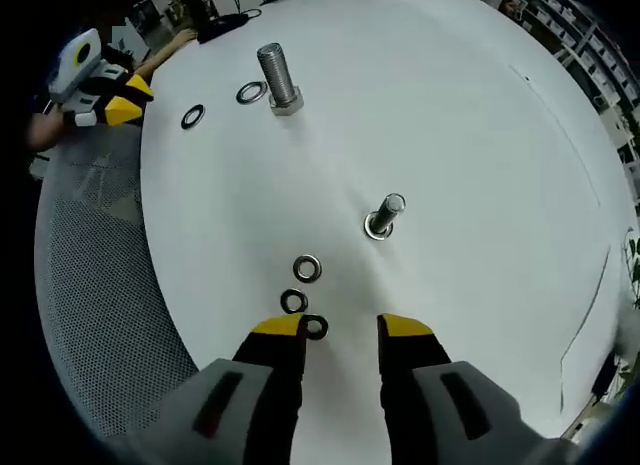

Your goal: Place the washer onto the threaded stud by aligning its center hole with the stud, sliding it down to the base, and recovering from edge contact or off-axis alignment until the washer reaches the visible bottom stop.

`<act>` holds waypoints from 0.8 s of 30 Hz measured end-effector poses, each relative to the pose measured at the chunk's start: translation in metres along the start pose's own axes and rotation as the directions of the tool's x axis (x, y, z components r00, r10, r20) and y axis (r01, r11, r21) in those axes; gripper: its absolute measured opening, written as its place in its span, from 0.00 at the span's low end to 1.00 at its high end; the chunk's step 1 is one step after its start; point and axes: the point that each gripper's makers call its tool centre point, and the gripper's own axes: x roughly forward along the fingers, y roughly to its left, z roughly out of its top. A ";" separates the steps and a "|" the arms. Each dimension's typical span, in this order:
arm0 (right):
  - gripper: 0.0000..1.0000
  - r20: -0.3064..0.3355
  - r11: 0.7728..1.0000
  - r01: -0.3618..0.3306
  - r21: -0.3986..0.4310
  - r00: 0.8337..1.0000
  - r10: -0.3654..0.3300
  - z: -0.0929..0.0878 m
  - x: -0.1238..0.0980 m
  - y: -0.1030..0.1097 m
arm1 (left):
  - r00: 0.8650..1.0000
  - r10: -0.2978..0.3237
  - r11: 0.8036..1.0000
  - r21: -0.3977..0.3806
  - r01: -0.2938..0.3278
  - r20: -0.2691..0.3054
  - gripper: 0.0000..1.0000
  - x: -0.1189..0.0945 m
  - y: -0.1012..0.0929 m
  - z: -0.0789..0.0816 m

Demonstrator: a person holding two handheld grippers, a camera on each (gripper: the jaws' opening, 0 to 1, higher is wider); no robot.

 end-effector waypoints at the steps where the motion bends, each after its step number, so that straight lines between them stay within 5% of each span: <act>1: 0.31 0.000 1.000 -0.001 0.000 1.000 0.001 0.000 0.000 0.000 | 1.000 -0.001 1.000 0.000 0.001 0.000 0.09 0.000 0.000 0.000; 24: 0.30 0.007 0.999 -0.018 -0.034 1.000 0.018 -0.005 0.006 0.016 | 1.000 -0.004 1.000 0.001 0.004 -0.007 0.09 0.001 0.000 -0.001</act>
